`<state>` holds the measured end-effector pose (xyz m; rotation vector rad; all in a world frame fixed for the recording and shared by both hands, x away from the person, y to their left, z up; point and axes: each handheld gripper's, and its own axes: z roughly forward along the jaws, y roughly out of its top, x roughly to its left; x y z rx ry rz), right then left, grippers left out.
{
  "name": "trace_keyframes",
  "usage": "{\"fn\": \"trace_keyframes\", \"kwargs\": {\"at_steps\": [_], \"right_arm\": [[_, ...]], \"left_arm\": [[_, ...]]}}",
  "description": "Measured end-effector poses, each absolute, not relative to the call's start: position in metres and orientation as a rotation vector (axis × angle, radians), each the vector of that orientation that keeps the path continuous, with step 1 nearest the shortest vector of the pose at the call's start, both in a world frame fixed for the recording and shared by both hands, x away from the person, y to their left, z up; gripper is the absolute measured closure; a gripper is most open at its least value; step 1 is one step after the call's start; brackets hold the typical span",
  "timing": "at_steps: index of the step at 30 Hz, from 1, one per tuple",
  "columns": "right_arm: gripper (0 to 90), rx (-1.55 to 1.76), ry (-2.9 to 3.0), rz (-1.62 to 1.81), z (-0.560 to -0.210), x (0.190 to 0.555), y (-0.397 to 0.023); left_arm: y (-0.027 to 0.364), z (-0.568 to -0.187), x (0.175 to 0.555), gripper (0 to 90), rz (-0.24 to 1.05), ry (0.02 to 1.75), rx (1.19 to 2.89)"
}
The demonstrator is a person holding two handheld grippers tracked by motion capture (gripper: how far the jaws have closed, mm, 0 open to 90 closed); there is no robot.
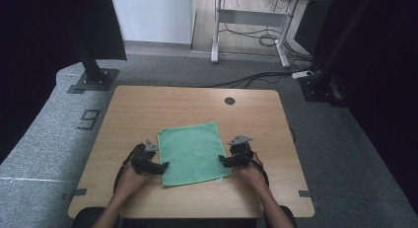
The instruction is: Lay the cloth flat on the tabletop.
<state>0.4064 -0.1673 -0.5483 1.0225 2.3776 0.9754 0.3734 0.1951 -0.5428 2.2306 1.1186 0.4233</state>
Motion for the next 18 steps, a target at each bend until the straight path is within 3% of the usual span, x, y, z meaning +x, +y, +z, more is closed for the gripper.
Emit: {"fn": "trace_keyframes", "kwargs": {"at_steps": [8, 18], "right_arm": [[18.4, 1.052, 2.383, 0.968, -0.548, 0.397, -0.176], [16.8, 1.074, 2.383, 0.966, -0.548, 0.391, -0.184]], "left_arm": [[0.189, -0.544, 0.393, 5.6, 0.471, 1.106, 2.225], [0.186, -0.546, 0.410, 4.9, 0.441, 1.100, 2.208]]}}
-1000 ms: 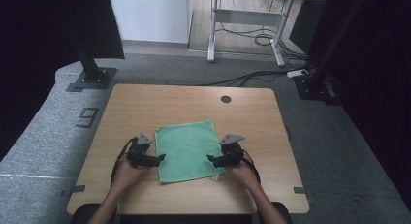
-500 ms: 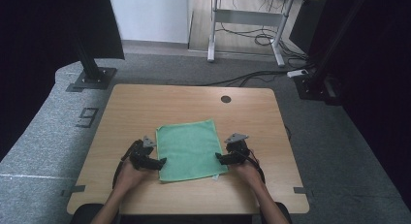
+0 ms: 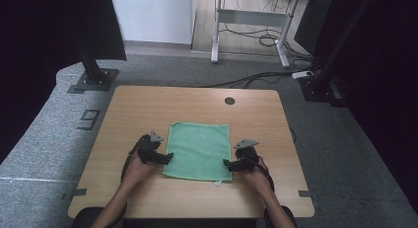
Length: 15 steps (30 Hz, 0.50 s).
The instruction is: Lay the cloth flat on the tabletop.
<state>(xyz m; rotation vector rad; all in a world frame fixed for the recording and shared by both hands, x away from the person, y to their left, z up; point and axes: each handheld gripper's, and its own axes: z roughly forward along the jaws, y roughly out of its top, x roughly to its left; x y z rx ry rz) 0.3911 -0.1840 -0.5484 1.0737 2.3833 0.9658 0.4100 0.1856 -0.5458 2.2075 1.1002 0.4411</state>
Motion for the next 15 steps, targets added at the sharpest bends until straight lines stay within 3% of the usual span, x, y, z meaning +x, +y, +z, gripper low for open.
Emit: {"fn": "trace_keyframes", "kwargs": {"at_steps": [15], "right_arm": [[19.2, 1.093, 2.387, 0.985, -0.5484, 0.3930, -0.1863]], "left_arm": [[0.1852, -0.5455, 0.4079, 6.4, 0.453, 1.105, 2.196]]}}
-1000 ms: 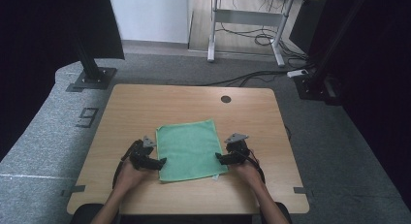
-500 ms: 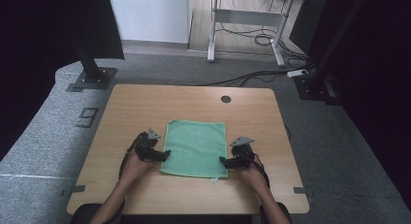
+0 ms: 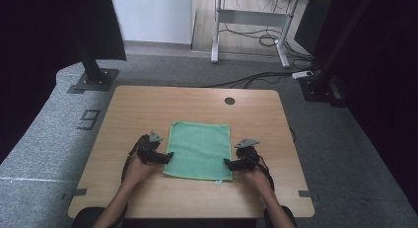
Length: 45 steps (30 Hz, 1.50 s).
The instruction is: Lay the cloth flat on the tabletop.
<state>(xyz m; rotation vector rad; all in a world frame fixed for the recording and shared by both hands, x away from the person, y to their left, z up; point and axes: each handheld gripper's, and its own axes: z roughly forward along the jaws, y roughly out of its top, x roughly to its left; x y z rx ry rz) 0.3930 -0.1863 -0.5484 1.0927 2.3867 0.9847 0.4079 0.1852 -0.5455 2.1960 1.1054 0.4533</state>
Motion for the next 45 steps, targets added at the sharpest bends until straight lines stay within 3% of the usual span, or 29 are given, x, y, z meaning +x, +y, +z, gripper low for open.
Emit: {"fn": "trace_keyframes", "kwargs": {"at_steps": [18, 22, 26, 45], "right_arm": [[12.8, 1.134, 2.374, 1.002, -0.538, 0.372, -0.221], [2.7, 1.178, 2.346, 0.988, -0.541, 0.371, -0.229], [0.4, 1.186, 2.328, 0.979, -0.544, 0.371, -0.234], [0.0, 1.220, 2.306, 0.976, -0.557, 0.373, -0.244]], "left_arm": [[0.225, -0.530, 0.360, 5.5, 0.388, 1.076, 2.230], [0.231, -0.535, 0.357, 3.0, 0.397, 1.089, 2.247], [0.233, -0.539, 0.355, 0.3, 0.401, 1.088, 2.256], [0.238, -0.549, 0.356, 0.0, 0.397, 1.080, 2.214]]}}
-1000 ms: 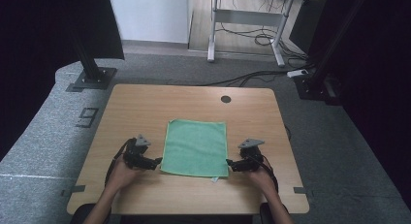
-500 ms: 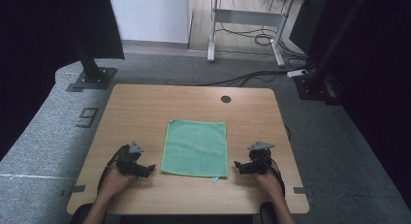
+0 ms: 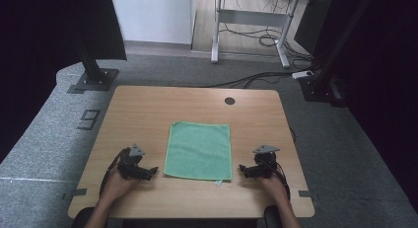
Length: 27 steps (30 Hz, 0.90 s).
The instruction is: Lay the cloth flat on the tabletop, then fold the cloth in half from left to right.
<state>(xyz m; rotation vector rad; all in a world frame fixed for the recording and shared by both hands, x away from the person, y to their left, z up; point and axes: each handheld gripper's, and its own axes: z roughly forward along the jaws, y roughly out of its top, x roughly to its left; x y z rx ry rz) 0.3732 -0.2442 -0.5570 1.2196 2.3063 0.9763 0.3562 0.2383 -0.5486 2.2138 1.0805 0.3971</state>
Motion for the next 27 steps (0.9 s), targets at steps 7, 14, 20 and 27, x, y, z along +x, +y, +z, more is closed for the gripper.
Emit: {"fn": "trace_keyframes", "kwargs": {"at_steps": [7, 14, 20, 27], "right_arm": [[0.0, 1.218, 2.307, 0.976, -0.5570, 0.3732, -0.2443], [0.0, 1.218, 2.306, 0.977, -0.5570, 0.3732, -0.2442], [0.0, 1.218, 2.307, 0.977, -0.5570, 0.3732, -0.2442], [0.0, 1.226, 2.301, 0.976, -0.5570, 0.3729, -0.2437]], "left_arm": [[0.2383, -0.5486, 0.3562, 0.0, 0.397, 1.080, 2.214], [0.2383, -0.5486, 0.3563, 0.0, 0.397, 1.080, 2.214], [0.2383, -0.5486, 0.3563, 0.0, 0.397, 1.081, 2.214], [0.2387, -0.5486, 0.3573, 0.0, 0.391, 1.069, 2.217]]}}
